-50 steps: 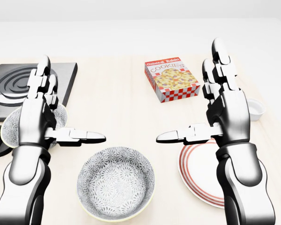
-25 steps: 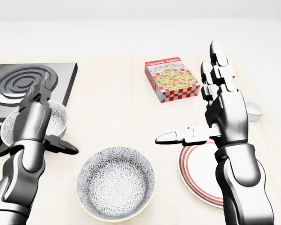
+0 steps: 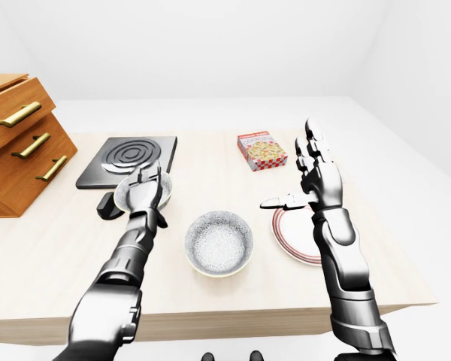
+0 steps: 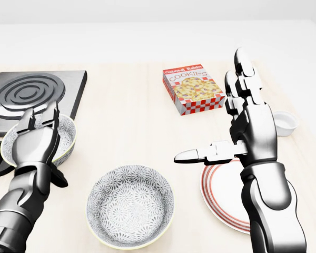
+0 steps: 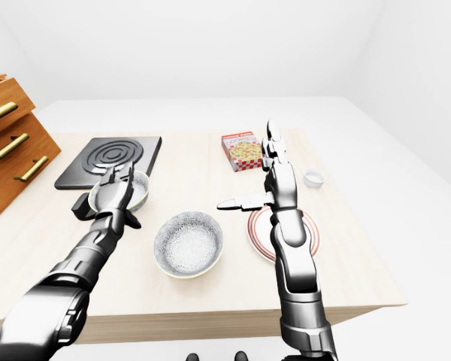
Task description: Pick the akita bowl from table center and place it on the plate.
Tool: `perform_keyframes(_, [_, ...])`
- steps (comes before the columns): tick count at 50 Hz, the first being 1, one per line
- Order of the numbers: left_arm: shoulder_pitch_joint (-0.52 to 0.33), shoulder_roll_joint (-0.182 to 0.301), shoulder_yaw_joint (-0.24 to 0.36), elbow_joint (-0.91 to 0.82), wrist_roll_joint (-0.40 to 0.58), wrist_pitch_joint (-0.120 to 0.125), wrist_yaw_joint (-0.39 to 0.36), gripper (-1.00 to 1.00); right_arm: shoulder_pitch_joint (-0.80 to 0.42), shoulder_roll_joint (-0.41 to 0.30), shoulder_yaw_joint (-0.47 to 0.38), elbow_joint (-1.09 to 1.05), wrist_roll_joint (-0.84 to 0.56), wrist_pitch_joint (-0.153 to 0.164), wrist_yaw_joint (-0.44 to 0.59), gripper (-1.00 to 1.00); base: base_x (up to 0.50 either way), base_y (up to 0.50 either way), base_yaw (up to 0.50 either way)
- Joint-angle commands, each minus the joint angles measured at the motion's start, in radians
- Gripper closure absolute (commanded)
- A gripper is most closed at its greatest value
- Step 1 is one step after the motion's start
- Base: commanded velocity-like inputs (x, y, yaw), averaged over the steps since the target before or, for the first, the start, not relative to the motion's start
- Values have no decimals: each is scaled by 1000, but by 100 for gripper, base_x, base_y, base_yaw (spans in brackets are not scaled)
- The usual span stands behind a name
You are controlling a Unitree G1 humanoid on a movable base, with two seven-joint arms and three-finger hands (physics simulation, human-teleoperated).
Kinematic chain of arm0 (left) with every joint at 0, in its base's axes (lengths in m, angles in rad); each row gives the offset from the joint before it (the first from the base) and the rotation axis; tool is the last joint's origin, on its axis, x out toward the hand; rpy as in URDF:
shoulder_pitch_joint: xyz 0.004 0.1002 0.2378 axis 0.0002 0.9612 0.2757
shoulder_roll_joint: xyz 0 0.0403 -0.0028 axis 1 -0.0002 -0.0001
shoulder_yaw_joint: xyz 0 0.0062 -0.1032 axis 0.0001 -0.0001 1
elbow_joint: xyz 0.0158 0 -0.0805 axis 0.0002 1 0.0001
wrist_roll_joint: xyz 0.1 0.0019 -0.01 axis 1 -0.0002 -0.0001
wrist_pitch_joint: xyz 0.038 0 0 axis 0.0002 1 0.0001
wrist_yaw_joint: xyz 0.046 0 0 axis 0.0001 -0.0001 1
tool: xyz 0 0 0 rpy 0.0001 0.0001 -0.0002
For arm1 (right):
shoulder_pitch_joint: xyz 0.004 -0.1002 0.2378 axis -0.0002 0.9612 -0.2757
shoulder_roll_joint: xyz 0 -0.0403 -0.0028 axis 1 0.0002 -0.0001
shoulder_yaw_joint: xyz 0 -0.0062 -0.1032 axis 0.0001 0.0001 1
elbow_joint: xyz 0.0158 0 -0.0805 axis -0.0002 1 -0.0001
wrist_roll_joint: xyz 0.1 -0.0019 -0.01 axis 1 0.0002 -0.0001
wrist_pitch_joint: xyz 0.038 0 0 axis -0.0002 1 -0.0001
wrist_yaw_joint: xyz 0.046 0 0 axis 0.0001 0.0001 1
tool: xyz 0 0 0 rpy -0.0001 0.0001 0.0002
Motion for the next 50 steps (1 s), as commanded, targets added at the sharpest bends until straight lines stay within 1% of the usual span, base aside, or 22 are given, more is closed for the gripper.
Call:
perform_keyframes(1, [-57,-2,-27,146,76,99,28,-100,2,1,0,5,-1,0,0,-100,0,0,0])
perform_keyframes(2, [-56,-3,-30,151,85,113,24,-100,3,1,0,6,-1,0,0,-100,0,0,0])
perform_keyframes(4, [-56,-6,-22,157,79,113,20,-100,3,0,0,6,0,0,1,-100,0,0,0])
perform_keyframes(7, [-53,-7,-26,161,88,113,17,-100,4,0,-1,4,0,0,1,-100,0,0,0])
perform_keyframes(10, [-47,-14,-31,161,97,113,-11,-100,1,1,0,9,0,0,0,-100,0,0,0])
perform_keyframes(15, [-40,-23,-35,168,109,113,-30,-100,2,1,1,10,-1,0,0,-100,0,0,0])
perform_keyframes(18, [-61,-14,-33,157,113,113,-75,-100,7,0,1,8,-1,0,2,-100,0,0,0])
perform_keyframes(19, [-62,-14,-33,155,114,113,-82,-84,16,-1,-1,-1,1,0,6,-100,0,0,0])
perform_keyframes(20, [-64,-15,-32,153,114,113,-89,-58,22,-2,-3,-10,3,0,9,-100,0,0,0])
perform_keyframes(22, [-63,-16,-35,151,116,113,-102,2,29,-3,-4,-14,3,0,12,-100,0,0,0])
perform_keyframes(23, [-64,-17,-33,147,114,113,-109,75,30,-3,-5,-14,3,0,13,-100,0,0,0])
perform_keyframes(24, [-66,-16,-33,145,114,113,-111,100,32,-3,-6,-14,3,0,14,-100,0,0,0])
perform_keyframes(32, [-66,-11,-31,150,114,113,-99,100,48,-5,-10,-27,4,0,22,-100,0,0,0])
perform_keyframes(40, [-67,-3,-28,143,101,113,-112,100,49,-5,-11,-30,4,0,24,-100,0,0,0])
perform_keyframes(43, [-68,0,-33,146,108,93,-135,100,51,-5,-11,-32,4,0,24,-100,0,0,0])
perform_keyframes(44, [-68,2,-34,146,109,81,-151,100,50,-4,-11,-32,4,0,24,-100,1,0,0])
perform_keyframes(45, [-69,3,-33,147,110,74,-163,100,50,-4,-11,-32,3,0,24,-100,0,0,0])
perform_keyframes(46, [-69,6,-34,148,110,51,-183,100,41,-3,-9,-25,2,0,20,-100,0,0,0])
perform_keyframes(50, [-68,9,-31,149,110,14,-201,100,26,-1,-5,-11,-1,0,14,-100,0,0,0])
